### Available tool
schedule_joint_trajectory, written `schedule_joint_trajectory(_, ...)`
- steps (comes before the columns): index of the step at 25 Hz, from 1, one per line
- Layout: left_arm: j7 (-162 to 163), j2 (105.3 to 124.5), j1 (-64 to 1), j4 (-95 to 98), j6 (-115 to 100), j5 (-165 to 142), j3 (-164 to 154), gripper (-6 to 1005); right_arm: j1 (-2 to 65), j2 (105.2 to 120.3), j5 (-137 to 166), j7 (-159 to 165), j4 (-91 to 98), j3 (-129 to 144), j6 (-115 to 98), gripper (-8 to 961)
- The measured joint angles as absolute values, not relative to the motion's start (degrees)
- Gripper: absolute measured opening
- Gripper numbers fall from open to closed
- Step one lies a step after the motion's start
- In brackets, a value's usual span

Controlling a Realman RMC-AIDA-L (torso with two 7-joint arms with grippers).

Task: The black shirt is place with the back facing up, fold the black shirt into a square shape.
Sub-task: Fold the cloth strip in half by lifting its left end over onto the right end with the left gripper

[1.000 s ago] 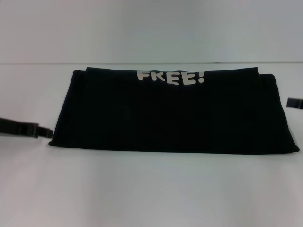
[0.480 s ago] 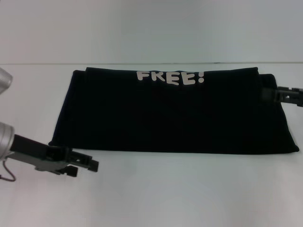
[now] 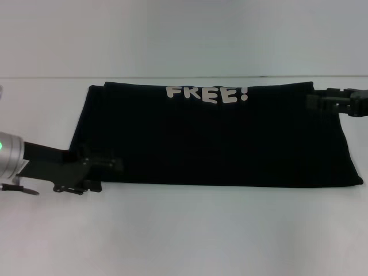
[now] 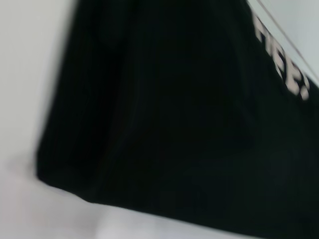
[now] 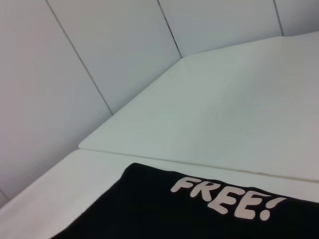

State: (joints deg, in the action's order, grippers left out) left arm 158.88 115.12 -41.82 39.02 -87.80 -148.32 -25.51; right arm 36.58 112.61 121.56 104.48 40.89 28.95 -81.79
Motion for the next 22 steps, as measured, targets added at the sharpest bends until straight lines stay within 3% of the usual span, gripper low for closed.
schedule_joint_trajectory(22,165.46,115.56,-37.39,36.12,-78.46,-148.38,-15.34,785,38.30,113.44,121.20,101.51,40.87,29.77,-78.13,942)
